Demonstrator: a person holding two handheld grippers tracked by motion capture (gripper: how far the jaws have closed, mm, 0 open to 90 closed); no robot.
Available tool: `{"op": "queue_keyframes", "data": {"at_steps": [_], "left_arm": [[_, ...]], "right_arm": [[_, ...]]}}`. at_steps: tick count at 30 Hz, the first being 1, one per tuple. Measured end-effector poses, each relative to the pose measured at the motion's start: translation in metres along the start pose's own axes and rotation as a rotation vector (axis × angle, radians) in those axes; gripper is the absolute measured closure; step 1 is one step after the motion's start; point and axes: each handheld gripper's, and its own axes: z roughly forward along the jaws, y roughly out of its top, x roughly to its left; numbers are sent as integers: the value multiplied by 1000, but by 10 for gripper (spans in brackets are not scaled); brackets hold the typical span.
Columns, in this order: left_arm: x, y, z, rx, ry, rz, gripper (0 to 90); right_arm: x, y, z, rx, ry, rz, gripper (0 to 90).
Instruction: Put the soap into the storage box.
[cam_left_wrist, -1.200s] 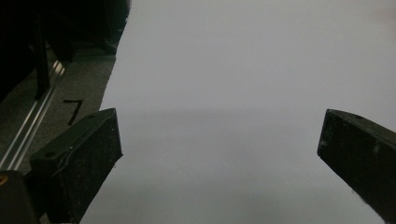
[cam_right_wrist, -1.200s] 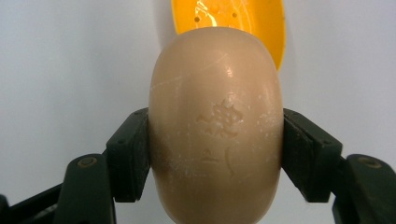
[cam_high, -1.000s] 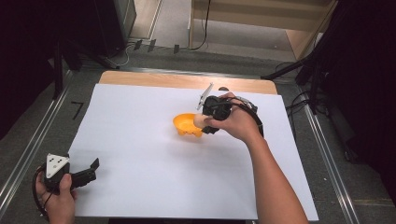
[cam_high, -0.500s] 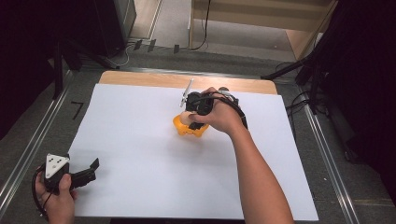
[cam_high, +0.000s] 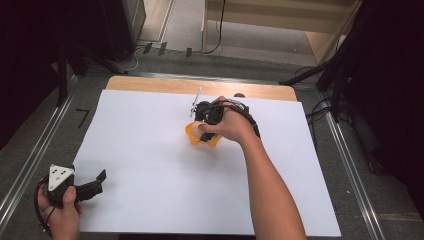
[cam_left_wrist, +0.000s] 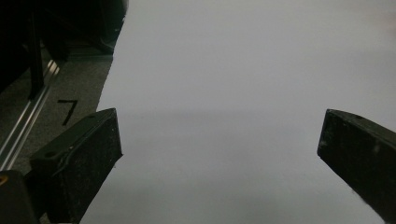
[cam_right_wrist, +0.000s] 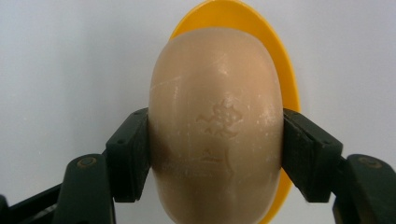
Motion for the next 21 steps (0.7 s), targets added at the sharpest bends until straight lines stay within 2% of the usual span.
{"op": "queue_keyframes", "data": {"at_steps": [8,12,14,16,18,19,21], "left_arm": [[0,0,0,0,1,-1,0],[0,0,0,-2,0,0,0],[0,0,0,-5,3,0,1],[0,0,0,-6,4,-1,1],[0,0,0,-7,5,-1,0],[0,0,0,-7,5,-1,0],[0,0,0,-7,5,-1,1]], "right_arm": [[-3,0,6,14,17,14,324],[-4,-3,6,-7,25,28,293],[-3,-3,6,-9,20,42,293],[-3,-3,5,-4,17,41,283],[-2,-3,5,-15,-5,29,261],[-2,-5,2,-20,-7,54,235],[-2,-7,-2,-47,-17,70,223]]}}
